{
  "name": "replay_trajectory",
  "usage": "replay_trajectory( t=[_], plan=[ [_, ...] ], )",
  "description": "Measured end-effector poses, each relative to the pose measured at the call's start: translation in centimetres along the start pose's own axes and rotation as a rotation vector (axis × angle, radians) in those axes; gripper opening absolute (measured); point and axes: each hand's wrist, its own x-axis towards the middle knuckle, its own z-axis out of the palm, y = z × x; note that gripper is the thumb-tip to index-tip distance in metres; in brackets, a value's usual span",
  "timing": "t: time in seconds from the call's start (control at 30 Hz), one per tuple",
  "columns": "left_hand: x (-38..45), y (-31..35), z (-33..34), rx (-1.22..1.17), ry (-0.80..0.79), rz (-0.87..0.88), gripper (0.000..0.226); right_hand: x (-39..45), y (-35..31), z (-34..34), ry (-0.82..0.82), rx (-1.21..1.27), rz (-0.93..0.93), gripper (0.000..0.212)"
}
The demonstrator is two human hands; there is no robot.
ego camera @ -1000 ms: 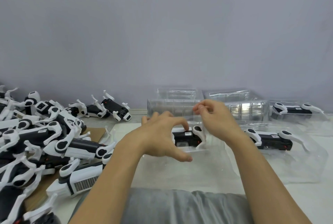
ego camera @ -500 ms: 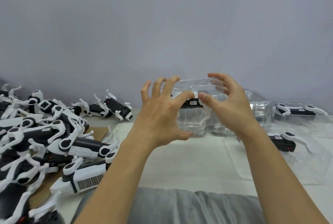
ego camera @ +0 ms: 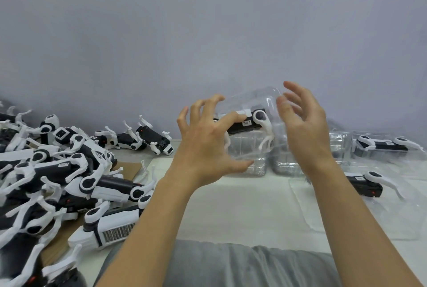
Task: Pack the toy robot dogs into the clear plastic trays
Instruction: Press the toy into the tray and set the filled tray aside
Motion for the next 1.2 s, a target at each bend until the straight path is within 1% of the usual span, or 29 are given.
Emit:
replay_trajectory(
  t=[0.1, 0.13, 0.2, 0.27, 0.37, 0.4, 0.47, 0.53, 0.57, 0.67, 0.77, 0.9, 1.07, 1.2],
  plan=[
    [-0.2, -0.6, -0.2, -0.235, 0.085, -0.138, 0.074, 0.3, -0.6, -0.2, 0.113, 0.117, 0.041, 0.031],
    [-0.2, -0.9, -0.3, -0.349, 0.119, -0.189, 0.070, 0.4, -0.8, -0.3, 0.142, 0.152, 0.068, 0.029],
    [-0.2, -1.1, -0.8, -0.651, 0.188, -0.291, 0.062, 0.5, -1.1, -0.4, 0.174, 0.202, 0.126, 0.025],
    [0.0, -1.4, -1.3, -0.955, 0.221, -0.371, 0.059, 0.5, -1.5, -0.4, 0.168, 0.226, 0.155, 0.024],
    [0.0, -2.0, -1.5, -1.367, 0.223, -0.471, 0.048, 0.3, -2.0, 0.1, 0.095, 0.204, 0.127, 0.021],
    [-0.2, -2.2, -1.4, -1.494, 0.210, -0.517, 0.052, 0.2, -2.2, 0.3, 0.047, 0.184, 0.095, 0.020],
    [-0.5, -2.7, -1.2, -1.751, 0.158, -0.589, 0.069, -0.2, -2.7, 1.1, -0.073, 0.123, 0.015, 0.016],
    [-0.9, -3.1, -0.7, -1.974, 0.081, -0.601, 0.083, -0.7, -3.2, 2.0, -0.190, 0.052, -0.067, 0.012],
    [-1.1, -3.3, -0.5, -2.037, 0.040, -0.586, 0.085, -1.0, -3.4, 2.4, -0.235, 0.024, -0.105, 0.011],
    [-1.4, -3.6, 0.2, -2.091, -0.065, -0.523, 0.084, -1.3, -4.1, 3.2, -0.325, -0.043, -0.190, 0.014],
    [-1.5, -3.9, 0.6, -2.158, -0.128, -0.459, 0.084, -1.3, -4.6, 3.2, -0.384, -0.091, -0.232, 0.019],
    [-1.5, -4.2, 0.9, -2.140, -0.138, -0.453, 0.082, -1.3, -5.0, 3.1, -0.414, -0.158, -0.253, 0.021],
    [-1.6, -4.4, 1.0, -2.135, -0.110, -0.515, 0.081, -1.3, -5.1, 3.1, -0.424, -0.188, -0.246, 0.021],
    [-1.6, -4.4, 0.9, -2.073, -0.125, -0.497, 0.085, -1.2, -5.2, 2.9, -0.437, -0.188, -0.233, 0.022]
  ],
)
